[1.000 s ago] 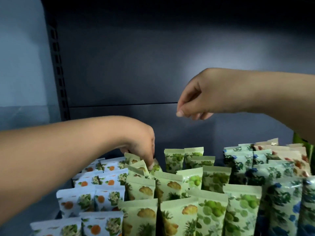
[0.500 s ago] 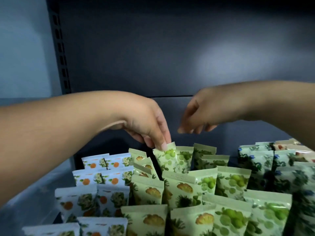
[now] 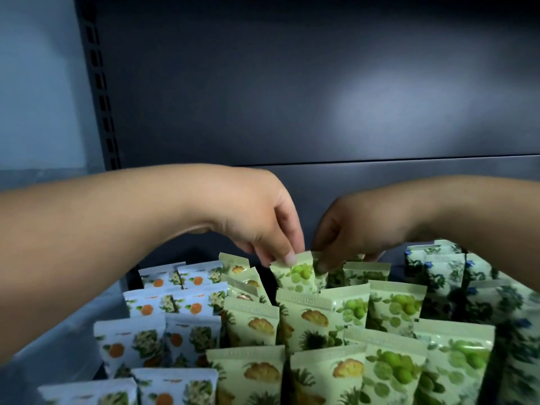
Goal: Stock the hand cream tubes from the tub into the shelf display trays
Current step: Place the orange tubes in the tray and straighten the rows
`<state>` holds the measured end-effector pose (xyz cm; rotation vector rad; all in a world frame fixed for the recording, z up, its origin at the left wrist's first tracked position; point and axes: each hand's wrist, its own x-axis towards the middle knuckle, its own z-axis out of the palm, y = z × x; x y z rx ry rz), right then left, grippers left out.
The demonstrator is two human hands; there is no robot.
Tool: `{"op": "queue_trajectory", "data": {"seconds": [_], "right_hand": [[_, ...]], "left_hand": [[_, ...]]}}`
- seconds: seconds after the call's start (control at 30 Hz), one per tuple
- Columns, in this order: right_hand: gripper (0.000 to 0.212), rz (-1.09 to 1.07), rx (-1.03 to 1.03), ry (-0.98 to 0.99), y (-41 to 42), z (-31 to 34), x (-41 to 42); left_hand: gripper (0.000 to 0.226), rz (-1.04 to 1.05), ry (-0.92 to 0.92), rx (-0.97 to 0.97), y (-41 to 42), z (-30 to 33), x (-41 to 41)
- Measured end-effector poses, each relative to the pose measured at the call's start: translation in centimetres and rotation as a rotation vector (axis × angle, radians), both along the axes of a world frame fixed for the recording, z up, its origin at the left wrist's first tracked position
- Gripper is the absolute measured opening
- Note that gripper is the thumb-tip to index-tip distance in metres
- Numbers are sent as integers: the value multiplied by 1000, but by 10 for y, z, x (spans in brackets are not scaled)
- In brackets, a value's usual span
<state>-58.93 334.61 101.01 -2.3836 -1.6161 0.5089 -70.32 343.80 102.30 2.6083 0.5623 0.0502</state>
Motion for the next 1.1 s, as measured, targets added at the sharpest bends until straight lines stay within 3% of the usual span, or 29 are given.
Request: {"op": "queue_trajectory", "data": {"seconds": [0.17, 0.47, 1.1], "right_hand": [[26, 4, 12, 94, -1, 1, 1], [15, -11, 30, 262, -8, 6, -1], [12, -71, 122, 285, -7, 1, 3]], "left_hand": [[18, -69, -70, -18, -6, -8, 1], [19, -68, -132, -45, -9, -12, 1], [25, -44, -172, -180, 4, -19, 1]]}}
